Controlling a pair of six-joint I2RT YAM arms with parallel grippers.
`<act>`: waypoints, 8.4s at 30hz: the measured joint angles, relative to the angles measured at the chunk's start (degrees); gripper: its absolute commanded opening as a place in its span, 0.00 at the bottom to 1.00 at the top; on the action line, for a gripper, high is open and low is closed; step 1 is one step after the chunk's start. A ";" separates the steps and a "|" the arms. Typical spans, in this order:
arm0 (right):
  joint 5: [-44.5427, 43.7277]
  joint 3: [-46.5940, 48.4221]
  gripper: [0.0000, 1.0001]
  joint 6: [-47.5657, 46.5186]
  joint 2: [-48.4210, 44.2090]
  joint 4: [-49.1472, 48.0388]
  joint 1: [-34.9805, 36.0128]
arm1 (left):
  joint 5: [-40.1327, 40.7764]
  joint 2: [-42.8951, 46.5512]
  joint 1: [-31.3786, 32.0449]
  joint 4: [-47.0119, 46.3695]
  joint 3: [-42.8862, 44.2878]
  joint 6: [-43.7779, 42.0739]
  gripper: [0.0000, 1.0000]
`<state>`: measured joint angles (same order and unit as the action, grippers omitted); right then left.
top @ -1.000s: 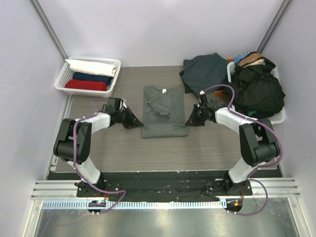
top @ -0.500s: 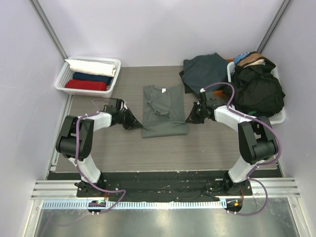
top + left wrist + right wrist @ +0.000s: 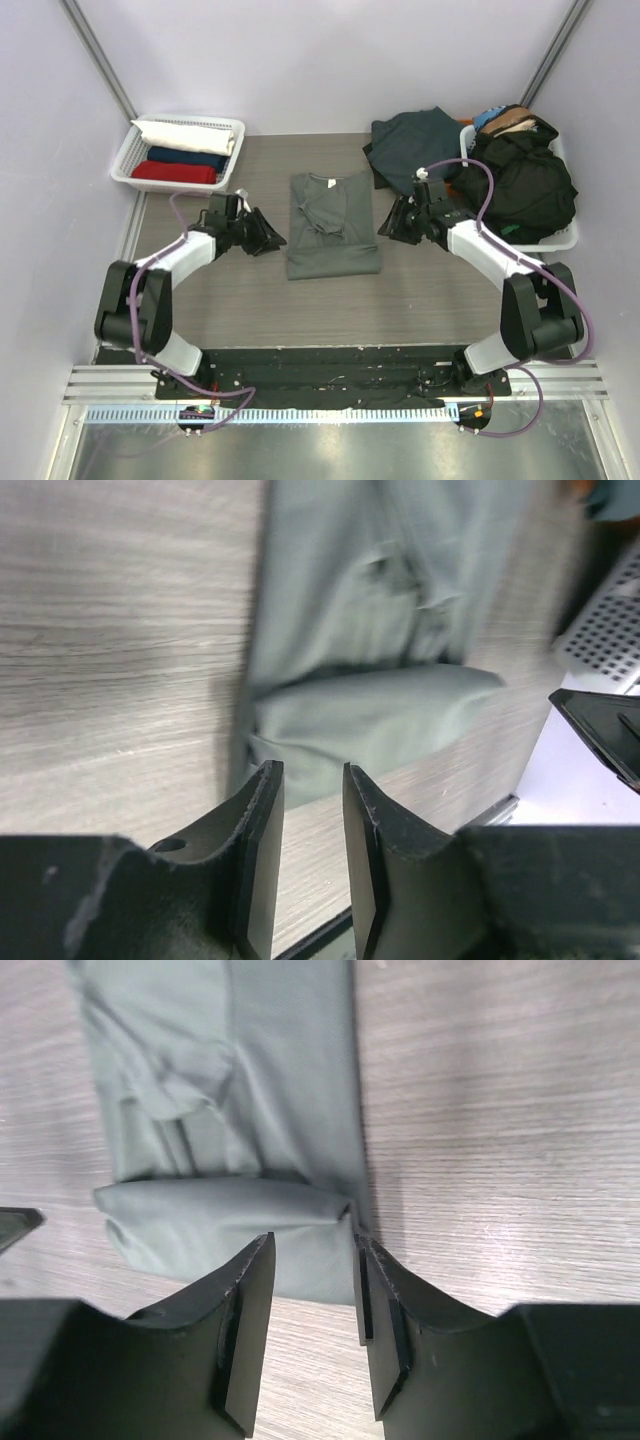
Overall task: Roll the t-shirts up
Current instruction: Roll the T-shirt to the center of the board.
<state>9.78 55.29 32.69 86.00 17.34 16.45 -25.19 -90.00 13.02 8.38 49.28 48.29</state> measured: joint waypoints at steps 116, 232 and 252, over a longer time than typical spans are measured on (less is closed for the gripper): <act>-2.14 -8.46 0.32 -6.12 4.07 -0.48 4.61 | 6.23 -0.20 11.63 -3.96 -8.87 -6.69 0.20; 3.39 1.84 0.02 -2.10 11.02 2.78 -0.83 | -6.05 -12.76 1.18 -2.27 4.31 -0.98 0.15; 2.95 2.97 0.10 -1.29 -0.92 3.50 -0.79 | 2.14 0.20 2.73 2.73 5.33 -3.02 0.18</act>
<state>12.73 58.26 31.40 85.08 20.84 15.66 -23.05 -89.80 15.75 11.11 54.61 45.28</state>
